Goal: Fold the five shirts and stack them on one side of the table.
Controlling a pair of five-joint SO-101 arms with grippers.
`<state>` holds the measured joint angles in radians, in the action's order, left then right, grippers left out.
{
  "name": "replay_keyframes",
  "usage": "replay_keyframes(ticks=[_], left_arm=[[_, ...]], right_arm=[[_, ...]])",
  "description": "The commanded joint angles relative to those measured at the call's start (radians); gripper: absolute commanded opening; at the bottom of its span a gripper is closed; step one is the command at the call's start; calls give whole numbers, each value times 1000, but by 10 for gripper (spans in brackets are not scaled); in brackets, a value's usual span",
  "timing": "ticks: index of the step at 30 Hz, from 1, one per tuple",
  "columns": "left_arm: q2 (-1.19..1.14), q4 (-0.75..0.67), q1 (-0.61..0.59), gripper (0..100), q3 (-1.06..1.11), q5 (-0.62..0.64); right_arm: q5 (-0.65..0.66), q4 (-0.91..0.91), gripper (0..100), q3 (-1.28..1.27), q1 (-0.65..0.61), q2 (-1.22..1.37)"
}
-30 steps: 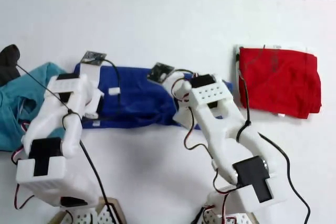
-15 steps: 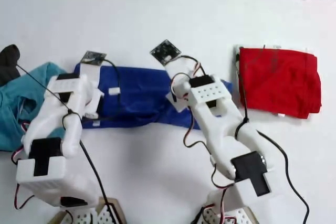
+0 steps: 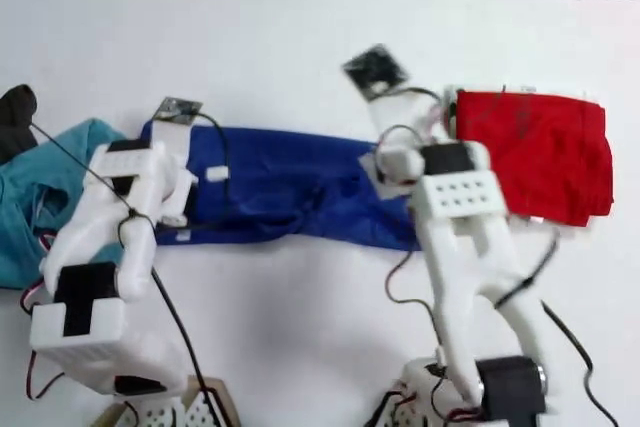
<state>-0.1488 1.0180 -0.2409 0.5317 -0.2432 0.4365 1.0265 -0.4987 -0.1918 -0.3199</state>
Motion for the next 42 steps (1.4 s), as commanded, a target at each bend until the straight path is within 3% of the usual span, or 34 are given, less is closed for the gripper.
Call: replay_keyframes(ticks=[1,12,16,25,36,42], left_arm=[[-6,-11,-18,27,1,5],[-6,-11,-18,27,1,5],[-6,-11,-18,27,1,5],[-6,-11,-18,27,1,5],[-2,-2,-14,26,-8,8],[147,233,-25,26,-154,6]], right_arm=[[-5,65,20,-25,73,-76],[95,-74,20,-275,94,-18],[227,-105,20,-282,102,47],[489,-183,20,-229,338,226],[489,-154,20,-204,354,239],[488,-45,20,-210,369,41]])
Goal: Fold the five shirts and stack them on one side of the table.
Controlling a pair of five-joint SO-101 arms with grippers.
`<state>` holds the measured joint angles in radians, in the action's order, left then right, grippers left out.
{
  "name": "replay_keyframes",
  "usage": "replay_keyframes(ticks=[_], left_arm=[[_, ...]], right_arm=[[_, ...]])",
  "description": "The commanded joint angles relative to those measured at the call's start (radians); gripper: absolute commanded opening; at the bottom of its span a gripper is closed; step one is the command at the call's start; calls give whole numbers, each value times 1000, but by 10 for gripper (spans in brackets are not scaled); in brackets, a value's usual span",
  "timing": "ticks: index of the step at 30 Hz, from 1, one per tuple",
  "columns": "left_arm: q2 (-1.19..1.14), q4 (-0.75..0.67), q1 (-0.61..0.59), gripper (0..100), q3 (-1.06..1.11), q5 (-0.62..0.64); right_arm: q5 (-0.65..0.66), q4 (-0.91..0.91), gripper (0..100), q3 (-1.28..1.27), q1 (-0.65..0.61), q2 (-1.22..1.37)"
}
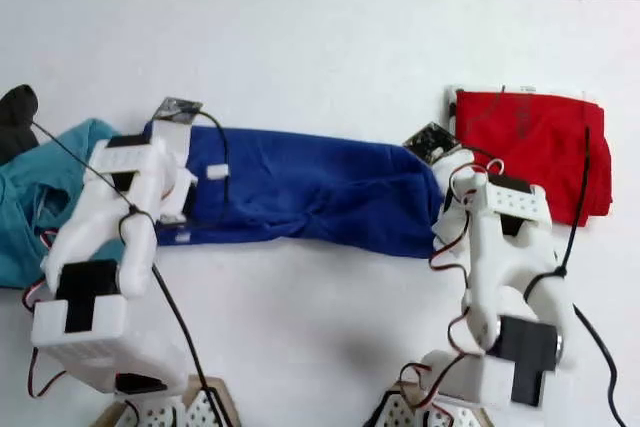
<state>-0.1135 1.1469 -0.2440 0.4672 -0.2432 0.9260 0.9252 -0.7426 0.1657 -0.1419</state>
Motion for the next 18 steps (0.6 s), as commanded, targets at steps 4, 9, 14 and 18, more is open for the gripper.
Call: replay_keyframes(ticks=[4,9,14,18], left_arm=[[209,115,-104,29,-193,6],[160,49,-187,143,-222,14],[11,52,-193,229,-283,63],[-77,52,-206,229,-344,68]], right_arm=[[-2,180,20,31,7,-349],[5,302,20,-26,15,-561],[8,309,20,-190,15,-750],[8,314,20,-293,16,-886]])
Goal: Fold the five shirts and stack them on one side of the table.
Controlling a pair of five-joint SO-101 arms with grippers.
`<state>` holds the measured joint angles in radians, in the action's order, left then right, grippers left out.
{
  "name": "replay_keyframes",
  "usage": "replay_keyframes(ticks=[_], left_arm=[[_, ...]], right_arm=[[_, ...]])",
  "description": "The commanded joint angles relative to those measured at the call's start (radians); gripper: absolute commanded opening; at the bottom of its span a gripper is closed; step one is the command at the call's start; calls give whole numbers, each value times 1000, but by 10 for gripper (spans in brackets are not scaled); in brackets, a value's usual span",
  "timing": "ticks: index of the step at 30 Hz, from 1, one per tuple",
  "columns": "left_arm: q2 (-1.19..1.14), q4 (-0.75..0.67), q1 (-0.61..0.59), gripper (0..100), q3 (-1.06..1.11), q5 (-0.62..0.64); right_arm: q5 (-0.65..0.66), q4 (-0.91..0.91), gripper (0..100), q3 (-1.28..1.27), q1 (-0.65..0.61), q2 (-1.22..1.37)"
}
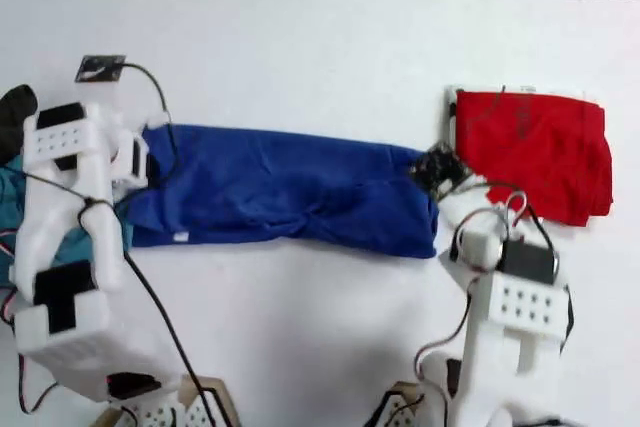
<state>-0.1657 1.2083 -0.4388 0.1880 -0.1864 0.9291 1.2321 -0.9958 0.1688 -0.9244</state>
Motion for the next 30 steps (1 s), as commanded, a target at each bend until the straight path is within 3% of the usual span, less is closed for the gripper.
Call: replay_keyframes(ticks=[1,8,16,22,30], left_arm=[[-44,-9,-12,229,-79,9],[-167,-11,-34,229,-162,-12],[-324,6,-2,229,-213,-26],[-347,25,89,229,-213,-26],[-354,46,97,233,-222,-28]], right_arm=[[5,7,20,-63,13,-134],[5,8,20,-192,16,-255],[5,-12,20,-238,105,-262],[6,-110,20,-333,188,-262],[6,-292,20,-505,321,-268]])
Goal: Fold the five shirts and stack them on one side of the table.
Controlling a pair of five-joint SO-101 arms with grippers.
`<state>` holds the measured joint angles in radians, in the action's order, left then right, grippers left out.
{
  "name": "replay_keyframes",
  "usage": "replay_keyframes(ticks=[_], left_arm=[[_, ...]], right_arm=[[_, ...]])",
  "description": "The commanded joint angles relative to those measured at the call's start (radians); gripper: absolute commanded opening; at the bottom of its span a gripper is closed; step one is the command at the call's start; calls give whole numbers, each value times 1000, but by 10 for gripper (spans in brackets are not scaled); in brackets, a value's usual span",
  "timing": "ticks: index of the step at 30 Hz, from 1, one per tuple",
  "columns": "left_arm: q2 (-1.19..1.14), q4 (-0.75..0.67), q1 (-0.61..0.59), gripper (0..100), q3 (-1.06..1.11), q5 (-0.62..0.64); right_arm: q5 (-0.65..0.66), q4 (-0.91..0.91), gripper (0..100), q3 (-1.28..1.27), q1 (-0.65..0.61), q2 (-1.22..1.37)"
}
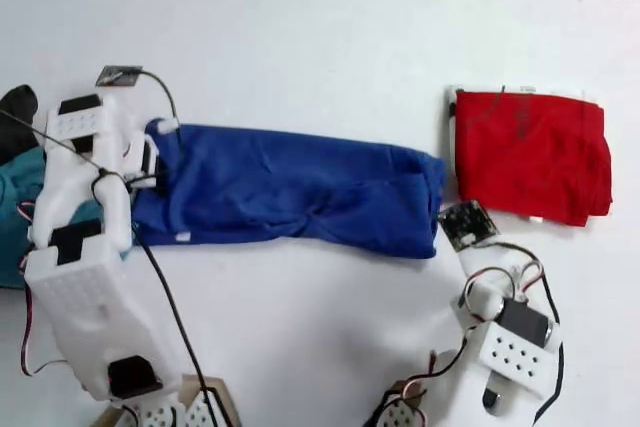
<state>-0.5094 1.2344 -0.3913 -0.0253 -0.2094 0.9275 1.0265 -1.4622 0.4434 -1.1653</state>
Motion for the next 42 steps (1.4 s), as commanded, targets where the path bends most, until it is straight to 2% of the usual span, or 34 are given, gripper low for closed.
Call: replay_keyframes(ticks=[1,7,9,11,17,22,33,42], left_arm=[[-12,32,49,233,-18,-5],[-80,101,51,221,-93,-11],[-120,149,51,150,-153,-35],[-164,195,51,24,-220,-37],[-224,364,78,28,-438,-34],[-224,545,199,27,-653,-17],[-91,552,405,27,-648,114],[155,548,638,27,-607,121]], right_arm=[[8,-125,20,-69,64,-27],[-2,-171,20,-106,96,-28],[-2,-171,20,-109,99,-28],[-2,-171,20,-109,99,-28],[-3,-174,20,-118,101,-28],[-3,-174,20,-118,101,-28],[-3,-176,20,-120,101,-28],[-3,-176,20,-120,101,-28]])
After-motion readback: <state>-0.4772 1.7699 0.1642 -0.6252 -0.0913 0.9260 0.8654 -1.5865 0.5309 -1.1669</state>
